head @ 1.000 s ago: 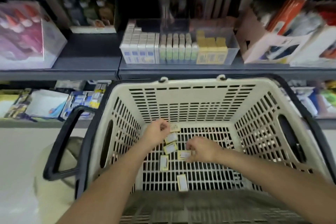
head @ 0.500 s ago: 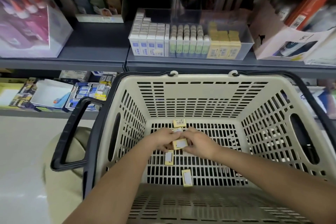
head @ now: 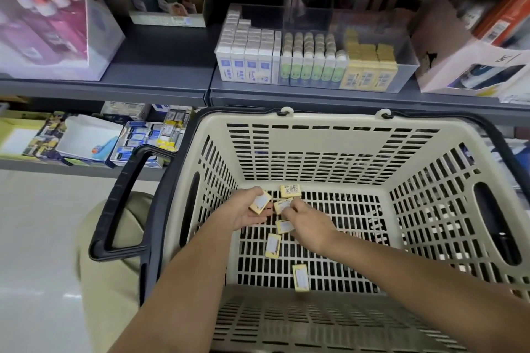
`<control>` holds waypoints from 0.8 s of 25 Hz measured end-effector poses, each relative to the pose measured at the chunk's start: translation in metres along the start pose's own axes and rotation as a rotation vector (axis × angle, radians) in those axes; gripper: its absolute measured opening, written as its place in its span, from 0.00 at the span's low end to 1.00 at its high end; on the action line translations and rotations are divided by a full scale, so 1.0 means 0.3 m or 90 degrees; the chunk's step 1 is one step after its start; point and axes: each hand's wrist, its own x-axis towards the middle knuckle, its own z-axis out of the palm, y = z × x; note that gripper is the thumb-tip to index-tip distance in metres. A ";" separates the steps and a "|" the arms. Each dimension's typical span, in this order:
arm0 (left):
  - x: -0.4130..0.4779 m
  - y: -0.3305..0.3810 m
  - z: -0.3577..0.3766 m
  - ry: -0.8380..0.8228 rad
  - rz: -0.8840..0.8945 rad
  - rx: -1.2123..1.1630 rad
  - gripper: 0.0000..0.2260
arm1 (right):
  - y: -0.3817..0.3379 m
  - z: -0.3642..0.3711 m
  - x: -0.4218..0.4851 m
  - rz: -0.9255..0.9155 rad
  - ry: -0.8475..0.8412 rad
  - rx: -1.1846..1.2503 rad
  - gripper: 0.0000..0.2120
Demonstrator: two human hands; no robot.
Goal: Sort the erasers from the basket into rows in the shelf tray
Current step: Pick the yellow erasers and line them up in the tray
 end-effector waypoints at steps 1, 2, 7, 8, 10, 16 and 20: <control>0.000 0.000 -0.001 0.002 -0.002 -0.003 0.11 | 0.006 -0.003 -0.005 0.007 -0.005 0.018 0.17; -0.001 0.000 -0.002 0.003 -0.003 -0.002 0.11 | 0.014 -0.008 -0.010 0.018 -0.010 0.056 0.16; 0.000 0.000 -0.011 0.031 -0.002 -0.006 0.10 | -0.019 -0.007 -0.023 -0.113 -0.033 0.111 0.23; -0.002 0.000 -0.010 0.032 -0.003 -0.002 0.11 | -0.037 0.003 -0.021 -0.145 -0.059 0.075 0.24; -0.002 -0.001 -0.007 0.028 -0.003 0.001 0.11 | -0.059 0.019 -0.012 -0.171 -0.096 0.023 0.23; 0.010 -0.006 -0.002 0.018 -0.016 0.009 0.12 | 0.006 -0.060 -0.012 0.058 0.007 0.252 0.18; -0.005 -0.005 0.024 -0.148 -0.048 -0.015 0.20 | 0.011 -0.132 0.006 0.241 0.137 0.513 0.14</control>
